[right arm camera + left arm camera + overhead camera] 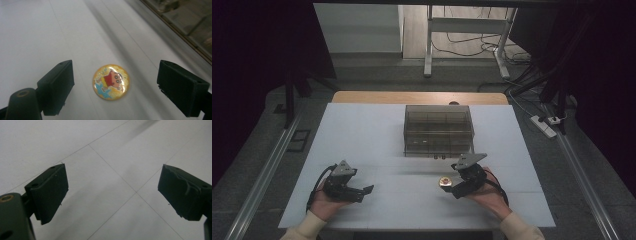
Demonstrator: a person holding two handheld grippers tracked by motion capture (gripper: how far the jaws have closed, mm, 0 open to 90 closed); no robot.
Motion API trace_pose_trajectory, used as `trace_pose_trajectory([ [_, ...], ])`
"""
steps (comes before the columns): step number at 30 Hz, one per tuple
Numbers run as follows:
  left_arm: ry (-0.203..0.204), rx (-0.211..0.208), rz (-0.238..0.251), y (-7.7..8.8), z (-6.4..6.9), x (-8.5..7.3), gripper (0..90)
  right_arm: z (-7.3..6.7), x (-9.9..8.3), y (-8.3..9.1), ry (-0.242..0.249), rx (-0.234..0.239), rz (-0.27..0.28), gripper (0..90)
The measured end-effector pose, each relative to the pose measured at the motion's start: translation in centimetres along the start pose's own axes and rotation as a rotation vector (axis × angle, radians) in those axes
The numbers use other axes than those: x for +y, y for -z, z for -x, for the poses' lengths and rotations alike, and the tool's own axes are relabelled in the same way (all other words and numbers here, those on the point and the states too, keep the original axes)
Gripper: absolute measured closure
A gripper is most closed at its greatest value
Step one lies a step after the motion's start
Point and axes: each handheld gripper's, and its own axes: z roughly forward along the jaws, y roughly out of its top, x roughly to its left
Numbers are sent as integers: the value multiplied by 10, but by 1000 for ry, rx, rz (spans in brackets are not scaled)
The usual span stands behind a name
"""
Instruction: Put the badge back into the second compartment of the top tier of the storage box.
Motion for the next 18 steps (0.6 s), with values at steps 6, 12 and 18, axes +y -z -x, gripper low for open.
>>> trace_pose_trajectory([
  [6,-1,-1,-2,0,0,0,98,-1,3,-4,10,10,-21,137],
  [12,0,0,-2,0,0,0,98,-3,7,-9,21,19,-47,138],
  [18,1,0,-1,1,0,0,98,-1,11,-13,16,32,-88,151],
])
